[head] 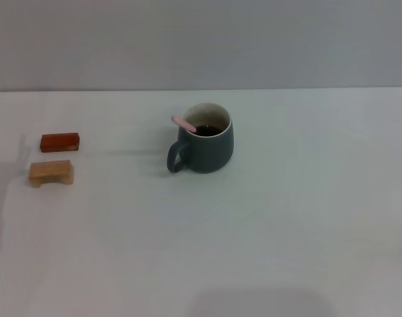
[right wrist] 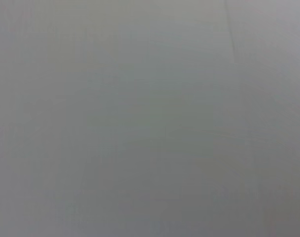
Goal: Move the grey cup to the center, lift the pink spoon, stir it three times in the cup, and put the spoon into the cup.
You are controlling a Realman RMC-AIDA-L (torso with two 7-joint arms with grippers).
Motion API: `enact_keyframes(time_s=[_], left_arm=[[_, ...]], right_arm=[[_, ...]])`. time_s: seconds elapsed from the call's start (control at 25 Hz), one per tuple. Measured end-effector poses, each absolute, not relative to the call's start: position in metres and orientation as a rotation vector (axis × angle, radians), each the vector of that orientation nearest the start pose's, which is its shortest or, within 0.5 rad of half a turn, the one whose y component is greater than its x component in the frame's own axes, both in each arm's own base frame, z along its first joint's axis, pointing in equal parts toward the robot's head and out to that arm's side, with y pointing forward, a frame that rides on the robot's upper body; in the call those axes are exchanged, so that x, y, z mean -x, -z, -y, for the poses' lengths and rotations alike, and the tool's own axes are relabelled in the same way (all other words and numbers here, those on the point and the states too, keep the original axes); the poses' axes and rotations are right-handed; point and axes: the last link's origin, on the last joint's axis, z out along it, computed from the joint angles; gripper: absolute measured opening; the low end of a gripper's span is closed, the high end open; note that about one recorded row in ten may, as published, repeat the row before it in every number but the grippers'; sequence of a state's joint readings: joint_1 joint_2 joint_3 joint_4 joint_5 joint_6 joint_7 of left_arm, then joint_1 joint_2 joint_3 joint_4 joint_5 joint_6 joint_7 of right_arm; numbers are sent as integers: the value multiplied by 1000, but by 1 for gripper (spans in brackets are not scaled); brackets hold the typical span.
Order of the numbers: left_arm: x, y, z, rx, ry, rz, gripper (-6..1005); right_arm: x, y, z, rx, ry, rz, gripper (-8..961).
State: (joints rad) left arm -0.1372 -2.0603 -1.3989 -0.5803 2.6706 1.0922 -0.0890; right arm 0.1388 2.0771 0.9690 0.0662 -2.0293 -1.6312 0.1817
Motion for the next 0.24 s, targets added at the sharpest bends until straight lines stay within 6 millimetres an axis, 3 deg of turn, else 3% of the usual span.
enact_keyframes(time_s=[0.24], left_arm=[[345,-43,-301,1323,687,484,795]], right_arm=[[-403,-77,-198,1036,-646,-420,818]])
